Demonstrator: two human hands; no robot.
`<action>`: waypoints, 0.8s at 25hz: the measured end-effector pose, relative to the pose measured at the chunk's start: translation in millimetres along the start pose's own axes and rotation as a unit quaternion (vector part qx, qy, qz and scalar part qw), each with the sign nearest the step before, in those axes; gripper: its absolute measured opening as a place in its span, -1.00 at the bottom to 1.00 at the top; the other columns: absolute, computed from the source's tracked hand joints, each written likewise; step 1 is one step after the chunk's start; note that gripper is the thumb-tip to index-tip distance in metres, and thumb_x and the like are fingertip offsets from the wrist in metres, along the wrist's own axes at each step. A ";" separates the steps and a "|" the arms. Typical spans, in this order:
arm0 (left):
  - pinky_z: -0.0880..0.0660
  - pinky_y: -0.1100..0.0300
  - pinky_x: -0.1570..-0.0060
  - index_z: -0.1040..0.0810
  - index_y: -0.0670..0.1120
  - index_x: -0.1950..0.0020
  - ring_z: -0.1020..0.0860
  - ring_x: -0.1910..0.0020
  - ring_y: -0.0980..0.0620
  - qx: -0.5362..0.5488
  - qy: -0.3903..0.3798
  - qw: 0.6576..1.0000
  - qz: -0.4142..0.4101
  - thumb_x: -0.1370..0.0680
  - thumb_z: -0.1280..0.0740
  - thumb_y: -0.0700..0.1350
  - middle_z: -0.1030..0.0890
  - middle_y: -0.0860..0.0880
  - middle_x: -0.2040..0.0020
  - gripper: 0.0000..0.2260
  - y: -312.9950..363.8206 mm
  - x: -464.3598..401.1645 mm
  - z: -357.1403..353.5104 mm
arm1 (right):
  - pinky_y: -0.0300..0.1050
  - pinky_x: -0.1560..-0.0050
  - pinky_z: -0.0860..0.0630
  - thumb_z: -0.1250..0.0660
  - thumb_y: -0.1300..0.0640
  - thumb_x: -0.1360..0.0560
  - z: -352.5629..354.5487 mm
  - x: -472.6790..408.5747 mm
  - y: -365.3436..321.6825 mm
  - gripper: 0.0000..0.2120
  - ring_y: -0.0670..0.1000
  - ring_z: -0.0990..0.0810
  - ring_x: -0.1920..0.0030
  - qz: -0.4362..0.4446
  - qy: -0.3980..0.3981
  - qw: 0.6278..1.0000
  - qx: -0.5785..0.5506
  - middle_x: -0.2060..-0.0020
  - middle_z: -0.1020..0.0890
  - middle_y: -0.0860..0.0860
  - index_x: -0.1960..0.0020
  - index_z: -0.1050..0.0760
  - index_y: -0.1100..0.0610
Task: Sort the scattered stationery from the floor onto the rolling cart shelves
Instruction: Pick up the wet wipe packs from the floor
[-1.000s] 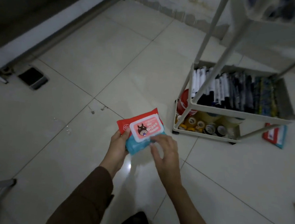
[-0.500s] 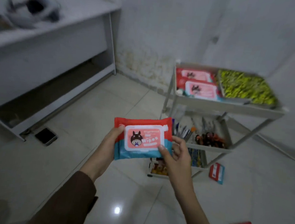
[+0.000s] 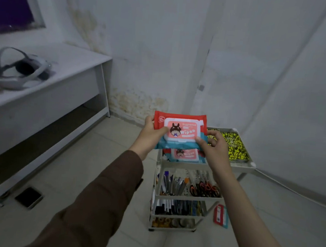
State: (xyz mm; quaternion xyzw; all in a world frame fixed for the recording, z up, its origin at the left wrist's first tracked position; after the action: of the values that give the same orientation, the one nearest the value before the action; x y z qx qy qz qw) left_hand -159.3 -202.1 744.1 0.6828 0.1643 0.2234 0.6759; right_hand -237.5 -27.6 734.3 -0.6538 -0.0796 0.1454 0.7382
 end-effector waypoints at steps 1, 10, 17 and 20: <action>-0.54 0.35 0.22 -0.23 -0.09 -0.32 -0.55 0.07 0.15 -0.008 -0.002 1.000 0.002 -0.55 -0.27 -0.25 -0.53 0.05 0.02 -0.61 -2.8 -11.9 -5.0 | -0.25 0.37 -0.58 -0.36 0.19 -0.48 1.5 -13.2 5.9 -0.80 -0.04 -0.65 0.21 -0.016 0.011 1.000 0.014 0.08 -0.63 0.10 -0.03 -0.38 0.12; -0.25 0.07 -0.26 -0.27 0.00 -0.34 -0.22 -0.31 -0.03 -0.328 -0.050 0.943 -0.017 -0.50 -0.30 -0.17 -0.39 -0.06 -0.26 -0.56 -66.3 -93.1 -28.6 | -0.36 0.47 -0.46 -0.27 0.14 -0.54 -16.6 -88.2 78.7 -0.71 -0.17 -0.56 0.31 -0.098 0.050 0.982 0.153 0.15 -0.55 -0.04 -0.22 -0.37 0.20; 0.05 0.00 -0.41 -0.16 0.02 -0.40 0.02 -0.43 -0.05 -0.496 -0.051 0.864 -0.061 -0.56 -0.19 0.04 -0.11 -0.06 -0.44 -0.56 -84.4 -114.4 -33.1 | -0.08 -0.02 -0.50 -0.21 -0.04 -0.55 -20.1 -99.8 104.8 -0.60 0.08 -0.44 -0.16 -0.123 0.093 0.956 0.250 -0.17 -0.42 0.12 -0.34 -0.34 0.08; 0.30 -0.09 -0.39 -0.04 0.00 -0.47 0.20 -0.50 -0.04 -0.524 -0.060 0.842 -0.112 -0.57 -0.12 0.08 0.11 0.01 -0.52 -0.49 -80.7 -116.1 -49.3 | -0.01 -0.18 -0.43 -0.19 -0.06 -0.55 -19.3 -98.1 107.3 -0.58 0.03 -0.31 -0.27 -0.094 0.103 0.952 0.273 -0.22 -0.43 0.05 -0.36 -0.32 0.05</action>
State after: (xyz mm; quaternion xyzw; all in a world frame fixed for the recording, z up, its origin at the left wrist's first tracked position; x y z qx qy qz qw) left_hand -277.2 -218.7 653.4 0.2157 0.0572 0.1576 0.9620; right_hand -336.1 -66.1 632.8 -0.4279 -0.0214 0.0230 0.9033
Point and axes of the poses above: each hand's wrist, its own x-axis away from the middle knuckle, its own z-axis out of the back of the hand, y = z × x, the point moved 5 cm from there along -x, towards the middle knuckle
